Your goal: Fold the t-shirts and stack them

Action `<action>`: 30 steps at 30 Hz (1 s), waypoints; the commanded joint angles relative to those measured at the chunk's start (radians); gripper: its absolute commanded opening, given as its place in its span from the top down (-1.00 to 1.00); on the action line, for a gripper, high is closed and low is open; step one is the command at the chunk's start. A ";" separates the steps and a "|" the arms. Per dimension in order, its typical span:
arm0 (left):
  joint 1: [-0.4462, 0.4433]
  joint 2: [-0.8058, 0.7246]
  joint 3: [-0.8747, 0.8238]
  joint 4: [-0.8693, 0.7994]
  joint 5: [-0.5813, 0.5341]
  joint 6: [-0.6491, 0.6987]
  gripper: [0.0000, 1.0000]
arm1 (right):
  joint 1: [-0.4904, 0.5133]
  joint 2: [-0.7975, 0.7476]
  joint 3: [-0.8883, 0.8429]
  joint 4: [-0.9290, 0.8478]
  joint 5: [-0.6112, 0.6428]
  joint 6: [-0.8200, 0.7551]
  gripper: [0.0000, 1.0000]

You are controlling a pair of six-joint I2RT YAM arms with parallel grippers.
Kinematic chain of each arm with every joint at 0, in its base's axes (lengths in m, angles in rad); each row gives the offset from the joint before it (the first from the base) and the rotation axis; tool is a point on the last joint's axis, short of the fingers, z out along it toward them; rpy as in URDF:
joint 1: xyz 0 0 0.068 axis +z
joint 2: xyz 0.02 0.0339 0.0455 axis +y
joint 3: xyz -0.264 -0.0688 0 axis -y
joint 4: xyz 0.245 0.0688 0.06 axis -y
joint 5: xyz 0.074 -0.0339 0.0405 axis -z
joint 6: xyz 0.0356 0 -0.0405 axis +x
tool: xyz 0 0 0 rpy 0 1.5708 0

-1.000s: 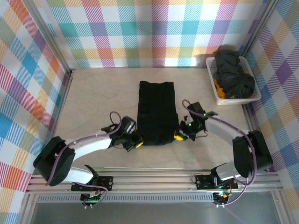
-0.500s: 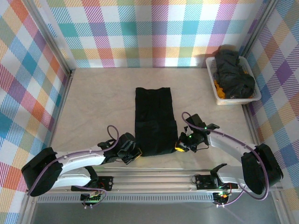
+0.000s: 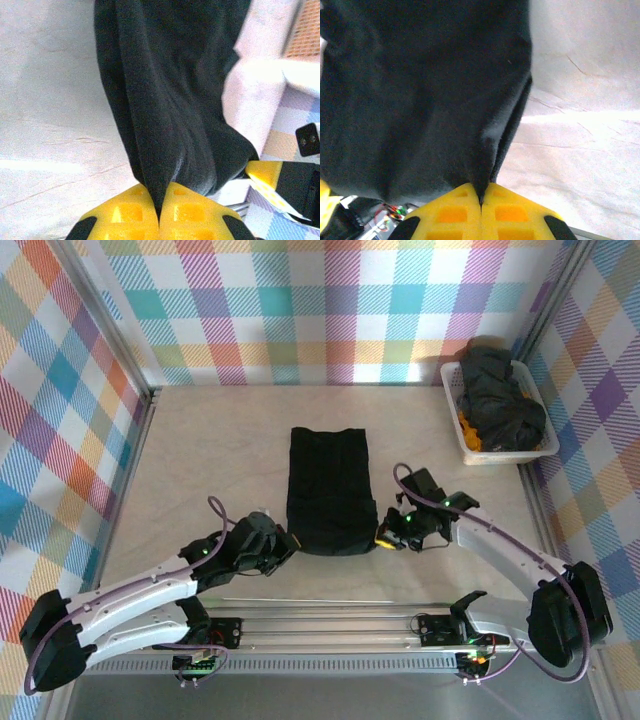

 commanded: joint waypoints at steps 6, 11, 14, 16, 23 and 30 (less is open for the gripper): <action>0.113 0.081 0.291 -0.138 -0.049 0.134 1.00 | -0.077 0.102 0.365 -0.154 0.045 -0.077 1.00; 0.250 0.213 0.428 -0.170 0.018 0.191 1.00 | -0.127 0.248 0.550 -0.154 -0.013 -0.093 1.00; 0.344 0.304 0.478 -0.125 0.076 0.210 1.00 | -0.169 0.388 0.690 -0.167 -0.068 -0.104 1.00; 0.413 0.399 0.535 -0.102 0.131 0.227 1.00 | -0.195 0.489 0.793 -0.189 -0.082 -0.109 1.00; 0.613 0.875 0.901 -0.080 0.266 0.294 0.87 | -0.288 1.004 1.320 -0.269 -0.196 -0.081 0.62; 0.609 1.005 1.097 -0.155 0.281 0.407 -0.39 | -0.308 1.210 1.712 -0.465 -0.092 -0.206 0.02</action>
